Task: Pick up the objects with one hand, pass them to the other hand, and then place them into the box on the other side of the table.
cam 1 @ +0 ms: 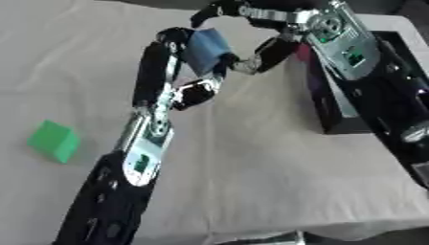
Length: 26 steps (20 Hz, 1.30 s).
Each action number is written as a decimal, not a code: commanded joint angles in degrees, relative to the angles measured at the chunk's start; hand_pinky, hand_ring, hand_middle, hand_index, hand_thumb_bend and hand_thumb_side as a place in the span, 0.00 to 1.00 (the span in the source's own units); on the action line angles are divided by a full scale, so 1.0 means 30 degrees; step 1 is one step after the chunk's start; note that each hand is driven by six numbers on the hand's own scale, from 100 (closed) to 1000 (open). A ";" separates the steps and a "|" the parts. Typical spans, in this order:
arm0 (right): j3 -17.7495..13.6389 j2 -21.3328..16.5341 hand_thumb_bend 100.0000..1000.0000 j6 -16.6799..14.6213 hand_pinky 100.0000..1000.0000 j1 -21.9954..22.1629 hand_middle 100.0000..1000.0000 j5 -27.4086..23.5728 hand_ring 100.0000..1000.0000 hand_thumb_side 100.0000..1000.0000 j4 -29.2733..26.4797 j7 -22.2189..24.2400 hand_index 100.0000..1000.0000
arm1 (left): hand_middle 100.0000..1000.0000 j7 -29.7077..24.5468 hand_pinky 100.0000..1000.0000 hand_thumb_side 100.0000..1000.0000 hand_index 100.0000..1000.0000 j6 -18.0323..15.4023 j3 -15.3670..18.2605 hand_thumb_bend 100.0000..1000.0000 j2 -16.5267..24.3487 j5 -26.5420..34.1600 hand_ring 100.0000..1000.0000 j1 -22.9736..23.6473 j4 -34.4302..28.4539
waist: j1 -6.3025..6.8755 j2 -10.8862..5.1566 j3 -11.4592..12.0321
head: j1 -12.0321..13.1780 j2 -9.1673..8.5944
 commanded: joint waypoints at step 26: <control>-0.0511 -0.0158 0.00 0.0130 1.00 -0.0108 0.48 0.0697 0.82 0.00 0.0029 -0.1608 0.61 | 0.29 0.0418 0.46 0.10 0.41 -0.0127 -0.0410 0.00 -0.0579 -0.0178 0.38 -0.0208 -0.0937 | -0.0213 -0.0014 0.0289 | -0.0363 -0.0085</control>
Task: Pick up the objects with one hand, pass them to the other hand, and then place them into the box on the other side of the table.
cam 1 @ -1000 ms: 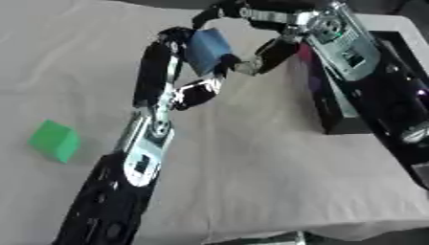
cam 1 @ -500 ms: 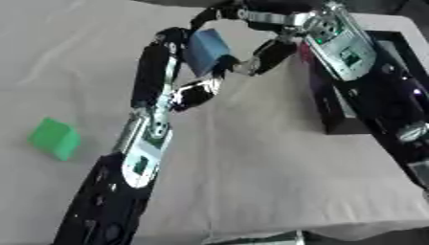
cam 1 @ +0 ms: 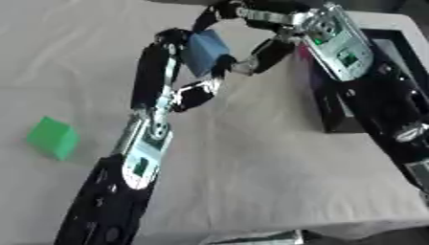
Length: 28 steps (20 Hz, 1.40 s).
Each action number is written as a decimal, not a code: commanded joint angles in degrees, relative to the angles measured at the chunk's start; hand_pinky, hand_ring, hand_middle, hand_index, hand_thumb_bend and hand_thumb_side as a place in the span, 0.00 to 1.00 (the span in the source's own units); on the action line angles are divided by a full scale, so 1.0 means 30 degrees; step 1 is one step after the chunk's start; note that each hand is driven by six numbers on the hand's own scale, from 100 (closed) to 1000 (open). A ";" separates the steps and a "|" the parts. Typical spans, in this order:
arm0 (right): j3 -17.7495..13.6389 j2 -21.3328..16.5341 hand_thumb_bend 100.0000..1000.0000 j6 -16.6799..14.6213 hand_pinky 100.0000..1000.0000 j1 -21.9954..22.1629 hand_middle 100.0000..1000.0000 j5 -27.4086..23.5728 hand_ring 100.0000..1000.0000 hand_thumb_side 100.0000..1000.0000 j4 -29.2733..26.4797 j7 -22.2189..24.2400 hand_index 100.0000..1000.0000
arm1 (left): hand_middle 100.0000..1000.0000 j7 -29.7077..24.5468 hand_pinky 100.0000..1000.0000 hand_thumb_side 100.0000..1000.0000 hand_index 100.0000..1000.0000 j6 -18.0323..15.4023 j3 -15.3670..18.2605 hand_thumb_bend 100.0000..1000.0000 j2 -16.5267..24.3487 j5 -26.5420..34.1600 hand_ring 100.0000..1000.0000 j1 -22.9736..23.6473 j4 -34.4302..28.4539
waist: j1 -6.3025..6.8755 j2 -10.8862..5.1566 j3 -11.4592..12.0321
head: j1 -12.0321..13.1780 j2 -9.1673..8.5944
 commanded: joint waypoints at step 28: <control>-0.0179 -0.0392 0.00 -0.0089 0.96 0.0069 0.38 -0.1160 0.72 0.00 -0.0181 0.0070 0.46 | 0.36 0.0436 0.51 0.00 0.48 -0.0318 -0.0336 0.00 -0.0524 -0.0950 0.44 -0.0306 -0.0706 | 0.0062 -0.0322 -0.0170 | -0.0161 -0.0080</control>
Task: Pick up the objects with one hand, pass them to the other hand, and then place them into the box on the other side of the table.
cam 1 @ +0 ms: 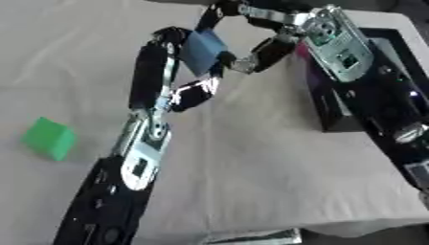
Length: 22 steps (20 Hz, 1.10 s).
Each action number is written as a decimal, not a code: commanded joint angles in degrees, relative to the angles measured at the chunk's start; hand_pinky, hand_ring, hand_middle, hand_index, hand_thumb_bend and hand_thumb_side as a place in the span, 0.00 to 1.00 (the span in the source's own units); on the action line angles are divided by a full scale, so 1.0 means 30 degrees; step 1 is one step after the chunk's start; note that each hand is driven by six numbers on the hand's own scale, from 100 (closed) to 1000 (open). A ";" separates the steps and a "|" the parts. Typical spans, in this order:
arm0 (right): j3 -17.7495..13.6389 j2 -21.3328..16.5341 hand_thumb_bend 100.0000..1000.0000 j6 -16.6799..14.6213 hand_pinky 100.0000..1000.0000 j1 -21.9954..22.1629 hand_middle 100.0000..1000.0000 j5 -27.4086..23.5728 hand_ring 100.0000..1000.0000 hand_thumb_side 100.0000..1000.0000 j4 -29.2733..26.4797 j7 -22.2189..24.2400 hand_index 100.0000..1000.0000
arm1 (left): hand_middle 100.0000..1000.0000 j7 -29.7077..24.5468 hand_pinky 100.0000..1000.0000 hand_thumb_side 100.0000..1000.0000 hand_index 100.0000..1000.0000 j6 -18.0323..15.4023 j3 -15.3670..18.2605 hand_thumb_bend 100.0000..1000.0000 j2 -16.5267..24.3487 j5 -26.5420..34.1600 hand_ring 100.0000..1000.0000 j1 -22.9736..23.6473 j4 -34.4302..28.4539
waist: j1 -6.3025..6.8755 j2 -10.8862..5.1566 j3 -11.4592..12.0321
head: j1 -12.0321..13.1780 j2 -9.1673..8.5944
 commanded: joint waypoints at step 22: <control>-0.0106 -0.0531 0.00 0.0653 0.96 -0.0070 0.36 -0.1003 0.69 0.00 -0.0732 0.0005 0.43 | 0.54 0.0405 0.59 0.47 0.78 0.0221 -0.0036 0.42 -0.0594 -0.0303 0.59 -0.0217 -0.0225 | 0.0051 -0.0284 -0.0028 | -0.0266 -0.0127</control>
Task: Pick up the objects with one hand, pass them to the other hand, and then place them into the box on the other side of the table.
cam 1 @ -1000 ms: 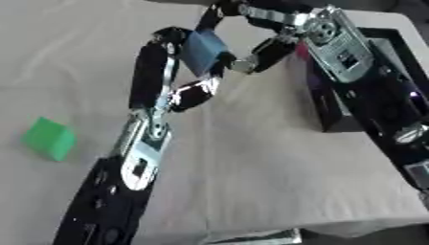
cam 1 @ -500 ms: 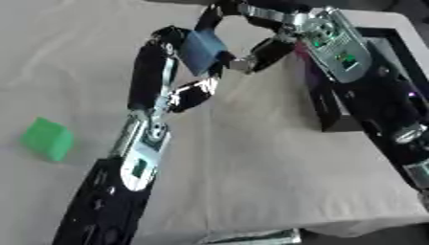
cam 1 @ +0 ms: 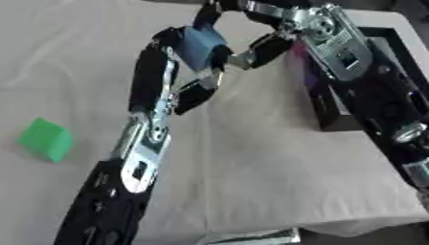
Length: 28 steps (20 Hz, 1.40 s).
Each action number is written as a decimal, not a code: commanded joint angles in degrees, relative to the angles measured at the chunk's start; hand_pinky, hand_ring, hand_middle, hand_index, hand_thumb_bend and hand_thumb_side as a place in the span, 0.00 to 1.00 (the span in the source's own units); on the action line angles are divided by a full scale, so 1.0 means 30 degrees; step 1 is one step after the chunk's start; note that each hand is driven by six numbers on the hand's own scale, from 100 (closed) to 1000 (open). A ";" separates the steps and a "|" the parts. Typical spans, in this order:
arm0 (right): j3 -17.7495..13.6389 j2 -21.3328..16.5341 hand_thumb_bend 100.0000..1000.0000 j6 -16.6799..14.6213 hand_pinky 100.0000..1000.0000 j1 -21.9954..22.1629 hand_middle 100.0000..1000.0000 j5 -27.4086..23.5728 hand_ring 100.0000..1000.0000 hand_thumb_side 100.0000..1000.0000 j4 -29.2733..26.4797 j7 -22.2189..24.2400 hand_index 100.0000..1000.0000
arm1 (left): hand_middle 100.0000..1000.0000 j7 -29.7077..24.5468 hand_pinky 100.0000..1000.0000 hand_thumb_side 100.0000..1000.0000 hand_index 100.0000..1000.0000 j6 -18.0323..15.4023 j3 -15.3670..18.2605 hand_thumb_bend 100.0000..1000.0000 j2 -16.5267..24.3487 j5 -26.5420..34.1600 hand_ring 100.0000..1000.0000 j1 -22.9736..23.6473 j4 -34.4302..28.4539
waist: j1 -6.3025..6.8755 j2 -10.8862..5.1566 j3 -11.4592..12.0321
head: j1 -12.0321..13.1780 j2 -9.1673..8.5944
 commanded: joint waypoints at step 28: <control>-0.0347 -0.0632 0.00 0.0847 0.96 0.0053 0.36 -0.0626 0.69 0.00 -0.0672 -0.0463 0.42 | 0.55 -0.0465 0.63 0.65 0.79 0.0326 0.0077 0.64 -0.0420 -0.1099 0.63 -0.0345 0.0271 | 0.0080 -0.0348 -0.0136 | -0.0272 -0.0028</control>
